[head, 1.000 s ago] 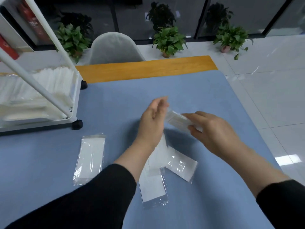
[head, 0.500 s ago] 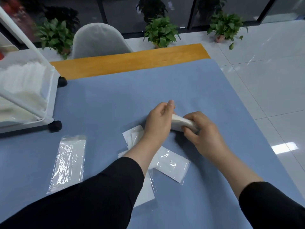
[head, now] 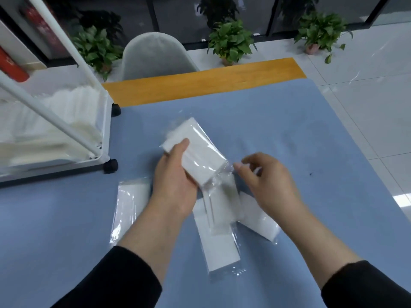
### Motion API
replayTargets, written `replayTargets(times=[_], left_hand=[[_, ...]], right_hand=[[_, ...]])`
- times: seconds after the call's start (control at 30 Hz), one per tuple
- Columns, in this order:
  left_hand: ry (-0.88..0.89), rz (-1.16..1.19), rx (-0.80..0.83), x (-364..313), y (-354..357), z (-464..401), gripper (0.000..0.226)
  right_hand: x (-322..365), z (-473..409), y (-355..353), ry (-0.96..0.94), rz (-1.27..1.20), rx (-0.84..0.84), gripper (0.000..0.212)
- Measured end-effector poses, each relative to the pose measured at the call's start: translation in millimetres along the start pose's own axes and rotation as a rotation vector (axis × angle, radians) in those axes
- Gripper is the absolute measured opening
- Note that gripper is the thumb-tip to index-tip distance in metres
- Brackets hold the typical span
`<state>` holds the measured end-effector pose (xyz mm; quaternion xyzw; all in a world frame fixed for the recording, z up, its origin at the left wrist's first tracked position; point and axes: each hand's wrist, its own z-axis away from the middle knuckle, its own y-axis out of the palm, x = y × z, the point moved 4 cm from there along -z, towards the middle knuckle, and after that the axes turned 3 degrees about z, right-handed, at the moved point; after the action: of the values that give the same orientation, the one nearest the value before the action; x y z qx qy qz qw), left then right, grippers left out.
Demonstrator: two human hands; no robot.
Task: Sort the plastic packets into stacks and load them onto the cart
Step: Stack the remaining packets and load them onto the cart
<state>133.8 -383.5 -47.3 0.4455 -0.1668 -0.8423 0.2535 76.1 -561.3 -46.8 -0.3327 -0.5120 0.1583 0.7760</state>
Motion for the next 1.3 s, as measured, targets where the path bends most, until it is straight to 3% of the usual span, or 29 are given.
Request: replayTargets(times=[0.07,0.17,0.4,0.47,0.6,0.7,0.83,0.97,1.07,1.3], left_hand=[[-0.023,0.028,-0.026,-20.1,-19.6,3.3,0.038],[-0.058,-0.018,0.017,-36.4,-34.0,7.9,0.041],[-0.047,-0.118,0.021,-54.8,-50.2,10.4,0.024],[-0.050,-0.152,0.021,-57.6,-53.9,9.9,0.020],[-0.025,-0.261,0.019,-63.9,-61.0,4.2,0.022],[0.013,-0.346,0.040,-68.4,-63.4,-1.0,0.022],[0.021,-0.437,0.062,-72.0,-66.1,-6.7,0.026],[0.032,-0.491,0.066,-69.0,-70.5,-14.5,0.012],[0.049,-0.523,0.106,-64.4,-71.7,-16.3,0.011],[0.093,-0.589,0.157,-52.5,-67.3,-17.3,0.004]], right_hand=[[-3.9,6.1,20.4,0.017,0.405,0.081,0.048],[-4.4,14.4,37.4,0.081,0.559,0.110,0.066],[12.9,15.8,49.2,0.183,0.632,0.201,0.045],[15.5,20.1,52.8,0.189,0.617,0.183,0.040],[23.5,23.3,57.0,0.214,0.423,0.098,0.060],[28.4,19.6,60.2,0.281,0.426,0.126,0.064],[30.0,10.4,62.4,0.371,0.464,0.178,0.052],[32.0,6.6,64.3,0.389,0.462,0.220,0.040],[40.9,14.6,56.9,0.301,0.478,0.104,0.038],[40.7,37.4,27.8,0.164,-0.070,-0.226,0.016]])
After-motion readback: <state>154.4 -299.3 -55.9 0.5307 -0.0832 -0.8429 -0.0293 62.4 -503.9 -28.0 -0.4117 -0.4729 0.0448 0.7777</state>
